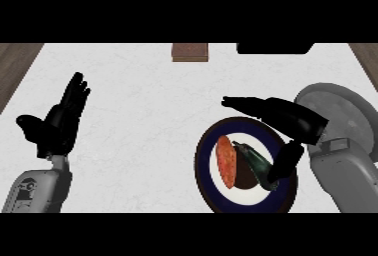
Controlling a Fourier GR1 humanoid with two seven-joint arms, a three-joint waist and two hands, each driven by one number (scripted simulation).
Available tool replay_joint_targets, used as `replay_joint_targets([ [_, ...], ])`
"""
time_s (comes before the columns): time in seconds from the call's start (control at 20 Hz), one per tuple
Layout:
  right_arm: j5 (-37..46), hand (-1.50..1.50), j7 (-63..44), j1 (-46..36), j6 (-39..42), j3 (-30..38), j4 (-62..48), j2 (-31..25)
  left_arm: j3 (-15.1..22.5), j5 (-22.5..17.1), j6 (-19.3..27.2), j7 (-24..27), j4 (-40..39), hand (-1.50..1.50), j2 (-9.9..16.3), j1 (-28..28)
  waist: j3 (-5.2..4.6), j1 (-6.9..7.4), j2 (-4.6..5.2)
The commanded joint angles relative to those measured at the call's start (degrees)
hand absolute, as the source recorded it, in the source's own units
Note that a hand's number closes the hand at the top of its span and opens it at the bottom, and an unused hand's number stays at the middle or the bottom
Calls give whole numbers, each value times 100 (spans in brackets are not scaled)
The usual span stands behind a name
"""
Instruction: Pick the sweet potato from the plate and place it in the pan
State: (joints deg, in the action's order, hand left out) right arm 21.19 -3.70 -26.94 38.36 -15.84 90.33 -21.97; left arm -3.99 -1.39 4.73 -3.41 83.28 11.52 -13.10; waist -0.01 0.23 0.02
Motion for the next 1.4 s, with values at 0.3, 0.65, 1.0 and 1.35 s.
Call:
replay_joint_targets([
  [0.3, 1023, -150, 679, 185, 49, -414, -411, 346, 79, 149, 103, -477, 455, 0, -151, -76, 2, -6, -2],
  [0.65, 1635, -150, 1046, -372, 29, -315, -1260, 393, 32, 313, 49, 145, -34, 0, -257, 93, 1, 18, 16],
  [1.0, 2560, -150, 724, 55, -182, -854, -1005, 618, -197, 36, -241, -367, 526, 0, 13, 184, 1, 11, -3],
  [1.35, 2805, -150, 472, 381, 408, -782, -496, 885, -191, 123, -199, -440, 611, 0, -93, 245, 0, -13, -9],
])
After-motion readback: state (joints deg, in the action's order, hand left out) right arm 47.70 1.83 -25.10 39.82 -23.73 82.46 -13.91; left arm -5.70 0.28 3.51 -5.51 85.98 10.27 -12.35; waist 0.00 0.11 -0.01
